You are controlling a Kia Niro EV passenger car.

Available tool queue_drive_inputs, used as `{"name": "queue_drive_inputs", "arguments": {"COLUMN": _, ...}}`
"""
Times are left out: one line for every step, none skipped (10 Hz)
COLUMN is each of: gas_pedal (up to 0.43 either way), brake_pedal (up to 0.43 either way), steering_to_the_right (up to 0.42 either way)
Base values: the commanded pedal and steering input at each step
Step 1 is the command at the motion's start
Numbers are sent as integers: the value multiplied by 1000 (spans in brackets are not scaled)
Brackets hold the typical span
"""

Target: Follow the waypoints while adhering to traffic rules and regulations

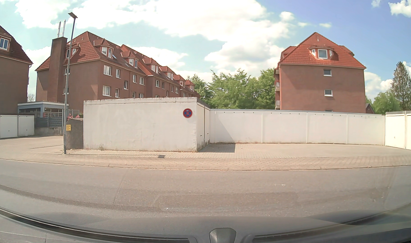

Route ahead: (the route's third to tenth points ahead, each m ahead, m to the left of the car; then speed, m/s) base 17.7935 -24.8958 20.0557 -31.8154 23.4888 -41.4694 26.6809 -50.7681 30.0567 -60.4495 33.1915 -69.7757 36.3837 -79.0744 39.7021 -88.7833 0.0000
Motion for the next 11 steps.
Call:
{"name": "queue_drive_inputs", "arguments": {"gas_pedal": 0, "brake_pedal": 555, "steering_to_the_right": 11}}
{"name": "queue_drive_inputs", "arguments": {"gas_pedal": 0, "brake_pedal": 555, "steering_to_the_right": 11}}
{"name": "queue_drive_inputs", "arguments": {"gas_pedal": 0, "brake_pedal": 555, "steering_to_the_right": 11}}
{"name": "queue_drive_inputs", "arguments": {"gas_pedal": 0, "brake_pedal": 555, "steering_to_the_right": 11}}
{"name": "queue_drive_inputs", "arguments": {"gas_pedal": 0, "brake_pedal": 555, "steering_to_the_right": 11}}
{"name": "queue_drive_inputs", "arguments": {"gas_pedal": 0, "brake_pedal": 555, "steering_to_the_right": 11}}
{"name": "queue_drive_inputs", "arguments": {"gas_pedal": 0, "brake_pedal": 555, "steering_to_the_right": 11}}
{"name": "queue_drive_inputs", "arguments": {"gas_pedal": 0, "brake_pedal": 555, "steering_to_the_right": 11}}
{"name": "queue_drive_inputs", "arguments": {"gas_pedal": 0, "brake_pedal": 561, "steering_to_the_right": 11}}
{"name": "queue_drive_inputs", "arguments": {"gas_pedal": 0, "brake_pedal": 561, "steering_to_the_right": 11}}
{"name": "queue_drive_inputs", "arguments": {"gas_pedal": 0, "brake_pedal": 555, "steering_to_the_right": 11}}
